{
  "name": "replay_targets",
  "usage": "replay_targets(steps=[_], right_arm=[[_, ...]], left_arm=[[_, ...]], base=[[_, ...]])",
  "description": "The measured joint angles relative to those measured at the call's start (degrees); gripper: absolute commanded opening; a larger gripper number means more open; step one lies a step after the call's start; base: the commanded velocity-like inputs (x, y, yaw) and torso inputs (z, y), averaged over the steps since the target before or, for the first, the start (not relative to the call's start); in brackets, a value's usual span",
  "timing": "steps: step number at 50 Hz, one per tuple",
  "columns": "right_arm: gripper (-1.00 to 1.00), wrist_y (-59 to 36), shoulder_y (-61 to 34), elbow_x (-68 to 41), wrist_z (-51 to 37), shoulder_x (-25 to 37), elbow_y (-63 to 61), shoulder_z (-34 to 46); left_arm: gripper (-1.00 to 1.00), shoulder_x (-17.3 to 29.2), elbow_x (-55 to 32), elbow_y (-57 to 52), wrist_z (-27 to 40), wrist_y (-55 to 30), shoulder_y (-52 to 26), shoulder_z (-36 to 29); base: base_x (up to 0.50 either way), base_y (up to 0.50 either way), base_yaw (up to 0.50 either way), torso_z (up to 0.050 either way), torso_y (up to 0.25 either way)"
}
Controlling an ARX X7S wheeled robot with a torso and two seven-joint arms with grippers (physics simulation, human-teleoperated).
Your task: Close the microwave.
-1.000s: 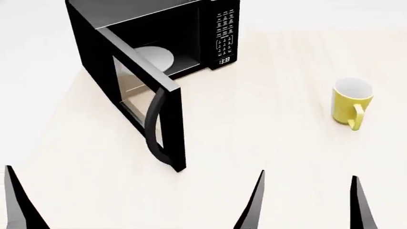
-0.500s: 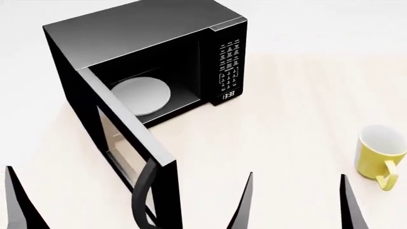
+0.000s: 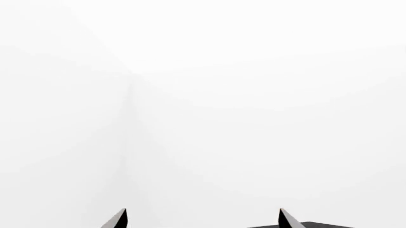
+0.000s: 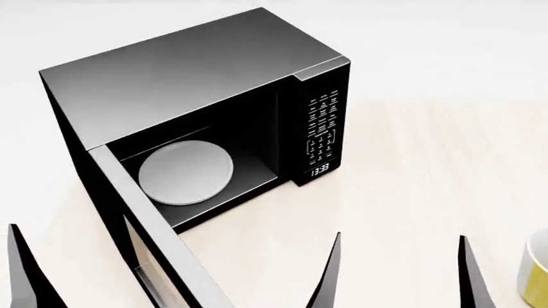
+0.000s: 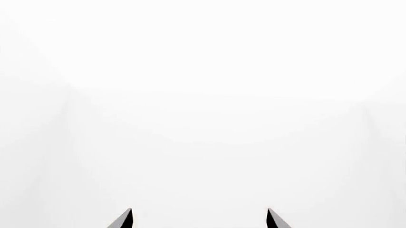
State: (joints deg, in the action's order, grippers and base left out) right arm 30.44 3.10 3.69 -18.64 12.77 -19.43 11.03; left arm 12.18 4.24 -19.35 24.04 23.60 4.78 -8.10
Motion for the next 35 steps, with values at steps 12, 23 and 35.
replay_targets(steps=[12, 23, 35], right_arm=[[1.00, 1.1, 0.1, 0.5, -0.9, 0.2, 0.3, 0.1], [1.00, 1.5, 0.1, 0.6, -1.4, 0.5, 0.4, 0.4], [1.00, 1.7, 0.0, 0.6, -1.8, 0.8, 0.5, 0.6]], left_arm=[[1.00, 0.3, 0.0, 0.0, 0.5, 0.0, 0.0, -0.4], [1.00, 1.2, -2.1, -1.1, 0.2, -1.4, -0.3, -0.2], [1.00, 8.6, -11.7, -3.6, -5.2, -7.4, -0.7, 2.5]], base=[[0.00, 0.00, 0.00, 0.000, 0.000], [0.00, 0.00, 0.00, 0.000, 0.000], [0.00, 0.00, 0.00, 0.000, 0.000]])
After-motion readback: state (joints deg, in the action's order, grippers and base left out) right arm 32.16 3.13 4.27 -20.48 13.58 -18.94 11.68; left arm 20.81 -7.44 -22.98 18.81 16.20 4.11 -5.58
